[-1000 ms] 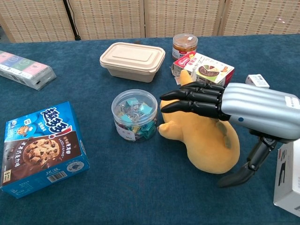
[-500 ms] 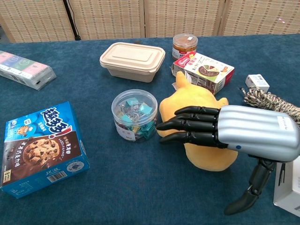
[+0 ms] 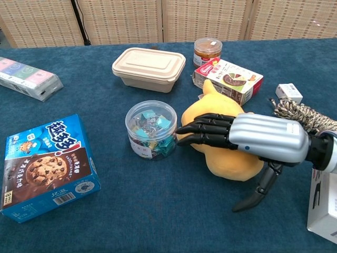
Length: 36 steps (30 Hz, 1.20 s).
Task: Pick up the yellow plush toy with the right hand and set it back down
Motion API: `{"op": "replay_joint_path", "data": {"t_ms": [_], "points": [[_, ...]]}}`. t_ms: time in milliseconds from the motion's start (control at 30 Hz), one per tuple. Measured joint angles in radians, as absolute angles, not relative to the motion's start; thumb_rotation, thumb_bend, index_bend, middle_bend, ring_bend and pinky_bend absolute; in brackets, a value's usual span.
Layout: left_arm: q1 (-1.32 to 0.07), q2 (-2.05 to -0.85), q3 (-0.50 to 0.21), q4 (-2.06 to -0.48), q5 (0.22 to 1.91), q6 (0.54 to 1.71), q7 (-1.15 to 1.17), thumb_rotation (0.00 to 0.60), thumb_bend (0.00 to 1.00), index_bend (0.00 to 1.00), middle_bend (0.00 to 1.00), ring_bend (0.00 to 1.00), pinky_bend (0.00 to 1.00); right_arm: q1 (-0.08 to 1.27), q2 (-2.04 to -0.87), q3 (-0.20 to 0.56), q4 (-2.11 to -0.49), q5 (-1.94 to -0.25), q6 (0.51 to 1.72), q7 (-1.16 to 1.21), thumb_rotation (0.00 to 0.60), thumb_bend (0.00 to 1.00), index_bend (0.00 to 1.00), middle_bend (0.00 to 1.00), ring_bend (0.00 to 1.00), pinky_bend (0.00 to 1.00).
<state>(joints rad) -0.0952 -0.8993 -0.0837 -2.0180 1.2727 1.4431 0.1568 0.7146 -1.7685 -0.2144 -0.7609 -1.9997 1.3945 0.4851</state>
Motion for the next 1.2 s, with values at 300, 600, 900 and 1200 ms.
{"op": "replay_joint_path", "data": {"t_ms": [300, 600, 900, 1200], "points": [[-0.096, -0.9, -0.082, -2.019, 1.274, 1.443, 0.16, 0.6, 0.0, 0.0, 0.0, 0.0, 0.0, 0.719, -1.816, -0.177, -0.72, -1.91, 1.375, 0.634, 0.246, 0.0, 0.0, 0.0, 0.0, 0.0], [-0.096, -0.898, -0.083, -2.017, 1.272, 1.443, 0.153, 0.6, 0.0, 0.0, 0.0, 0.0, 0.0, 0.736, -1.856, -0.14, -0.639, -1.845, 1.319, 0.685, 0.246, 0.0, 0.0, 0.0, 0.0, 0.0], [-0.102, -0.899, -0.085, -2.016, 1.263, 1.433, 0.158, 0.6, 0.0, 0.0, 0.0, 0.0, 0.0, 0.747, -1.865, -0.094, -0.641, -1.78, 1.294, 0.737, 0.247, 0.0, 0.0, 0.0, 0.0, 0.0], [-0.099, -0.896, -0.081, -2.019, 1.271, 1.436, 0.152, 0.6, 0.0, 0.0, 0.0, 0.0, 0.0, 0.745, -1.815, -0.107, -0.766, -1.783, 1.294, 0.727, 0.246, 0.0, 0.0, 0.0, 0.0, 0.0]]}}
